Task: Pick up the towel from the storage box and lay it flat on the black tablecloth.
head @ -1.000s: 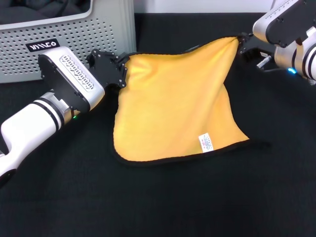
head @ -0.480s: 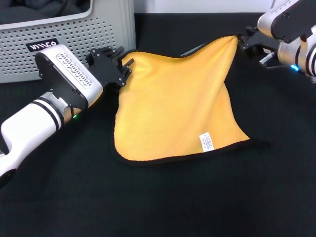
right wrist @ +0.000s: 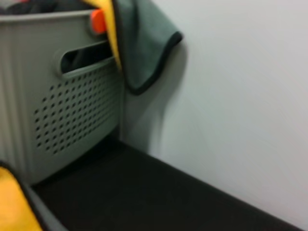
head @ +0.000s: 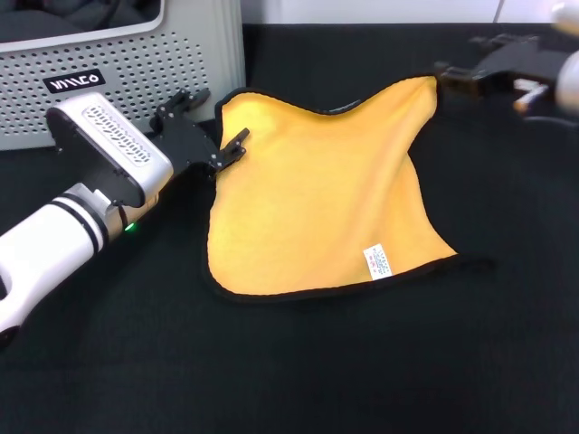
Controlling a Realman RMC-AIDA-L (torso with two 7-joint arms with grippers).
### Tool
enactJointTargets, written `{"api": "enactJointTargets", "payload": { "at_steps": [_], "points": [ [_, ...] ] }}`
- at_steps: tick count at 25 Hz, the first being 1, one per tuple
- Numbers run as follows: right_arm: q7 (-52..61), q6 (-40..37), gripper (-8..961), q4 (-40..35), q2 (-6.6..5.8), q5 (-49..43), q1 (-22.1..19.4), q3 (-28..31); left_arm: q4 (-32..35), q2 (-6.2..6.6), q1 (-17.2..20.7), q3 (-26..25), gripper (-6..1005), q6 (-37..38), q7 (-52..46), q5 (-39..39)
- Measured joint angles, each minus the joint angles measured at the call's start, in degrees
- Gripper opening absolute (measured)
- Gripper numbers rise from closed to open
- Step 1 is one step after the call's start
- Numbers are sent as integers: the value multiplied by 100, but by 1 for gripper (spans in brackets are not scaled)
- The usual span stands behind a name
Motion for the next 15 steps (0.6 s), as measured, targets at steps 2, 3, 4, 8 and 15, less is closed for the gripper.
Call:
{"api": "enactJointTargets", "payload": {
  "at_steps": [2,3,4,8,15],
  "points": [
    [142,245,447,-234,-81,-120,-232,222,29,19,94,0,662,135,-293,96],
    [182,410,487,-380,-112,-189,-380,393,39,26,127,-2,707,180,-364,118],
    [209,612,527,-545,-132,-263,-533,578,93,32,242,4,766,355,-548,207],
    [212,1587,757,-1166,-107,-541,-1067,1282,534,52,805,9,884,1211,-1273,627],
    [81,3959,886,-1890,-80,-940,-1430,2098,2218,96,1800,208,882,2436,-3804,1903]
  ]
}}
